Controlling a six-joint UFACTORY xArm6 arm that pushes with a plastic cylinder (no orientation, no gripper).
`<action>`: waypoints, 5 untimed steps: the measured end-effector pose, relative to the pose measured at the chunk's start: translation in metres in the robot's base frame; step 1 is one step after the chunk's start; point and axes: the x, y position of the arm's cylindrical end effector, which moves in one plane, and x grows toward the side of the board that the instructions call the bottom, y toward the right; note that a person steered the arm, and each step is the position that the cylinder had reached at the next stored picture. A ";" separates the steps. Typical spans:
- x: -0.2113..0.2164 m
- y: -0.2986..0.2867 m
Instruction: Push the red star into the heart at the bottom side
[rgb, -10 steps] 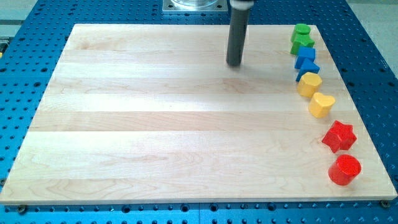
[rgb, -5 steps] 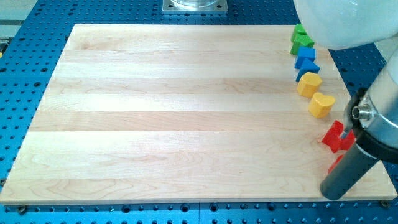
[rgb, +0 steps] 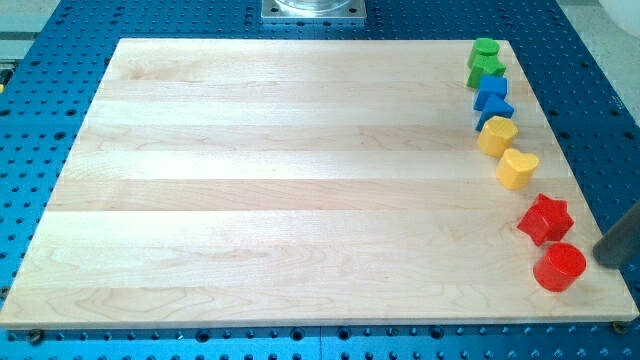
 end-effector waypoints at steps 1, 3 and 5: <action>-0.015 0.000; -0.002 -0.031; -0.020 -0.062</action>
